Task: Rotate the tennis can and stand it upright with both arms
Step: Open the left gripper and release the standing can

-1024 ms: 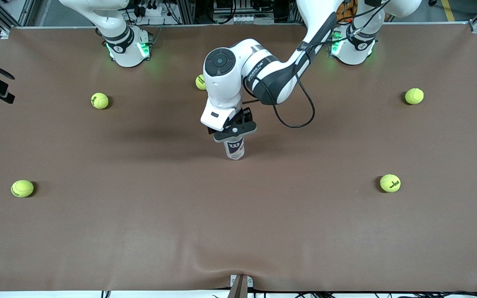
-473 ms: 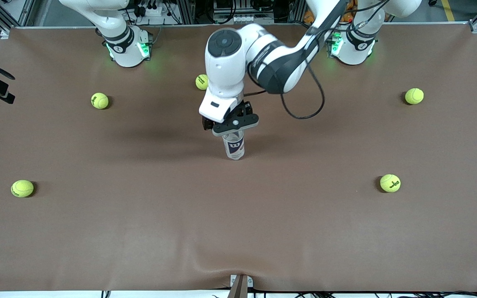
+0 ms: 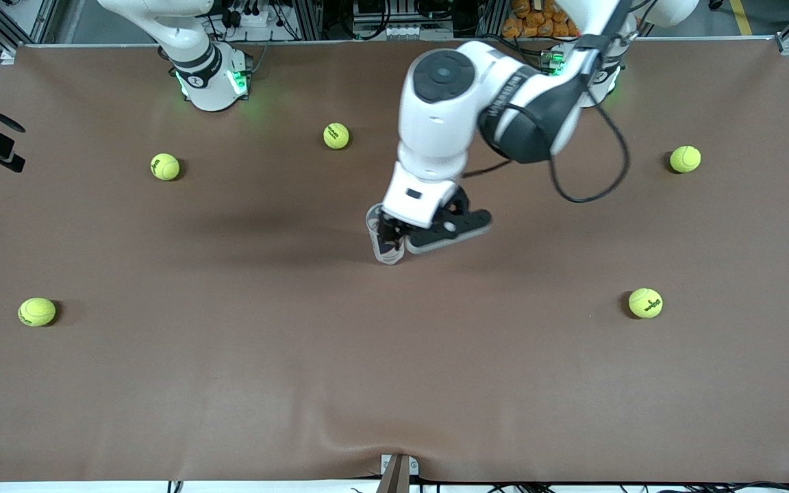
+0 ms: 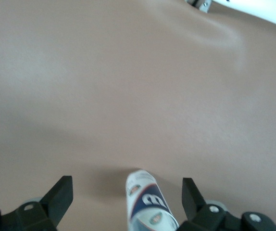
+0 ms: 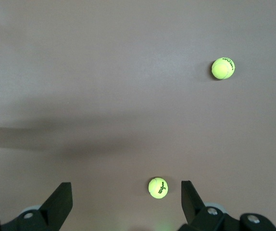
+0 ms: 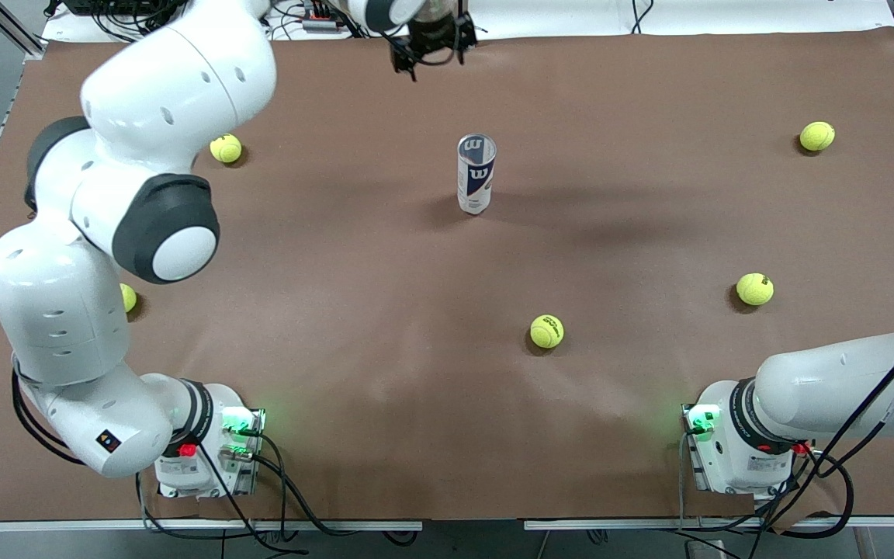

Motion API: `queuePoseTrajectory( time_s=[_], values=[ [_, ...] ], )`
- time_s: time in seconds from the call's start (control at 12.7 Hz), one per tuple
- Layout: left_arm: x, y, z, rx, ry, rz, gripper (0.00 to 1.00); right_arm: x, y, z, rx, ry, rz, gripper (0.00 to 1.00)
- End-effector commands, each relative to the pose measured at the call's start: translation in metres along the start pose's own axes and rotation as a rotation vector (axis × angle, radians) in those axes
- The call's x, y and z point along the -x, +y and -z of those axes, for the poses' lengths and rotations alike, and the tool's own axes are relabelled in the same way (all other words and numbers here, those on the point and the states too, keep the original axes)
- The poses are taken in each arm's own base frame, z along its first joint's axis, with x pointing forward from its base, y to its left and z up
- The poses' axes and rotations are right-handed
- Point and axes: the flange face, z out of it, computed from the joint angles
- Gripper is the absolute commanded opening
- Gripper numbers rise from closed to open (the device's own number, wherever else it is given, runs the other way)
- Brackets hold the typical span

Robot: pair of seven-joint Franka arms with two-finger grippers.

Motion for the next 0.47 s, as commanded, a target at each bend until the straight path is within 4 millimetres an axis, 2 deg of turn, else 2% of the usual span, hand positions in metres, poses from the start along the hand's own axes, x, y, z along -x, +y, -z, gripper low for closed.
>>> queuePoseTrajectory(
  time_s=[0.0,0.16,0.39],
  values=[
    [-0.03,-0.029,0.025,-0.016,0.022,-0.006,1.0,-0.002,0.003,0.003,0.014,0.006,0.007,1.0],
    [-0.047,-0.045,0.022,-0.042,0.011,-0.035,1.0,-0.002,0.003,0.003,0.016,0.006,0.007,1.0],
    [-0.083,-0.074,0.021,-0.053,0.019,-0.002,1.0,-0.002,0.003,0.003,0.016,0.006,0.007,1.0]
  ],
)
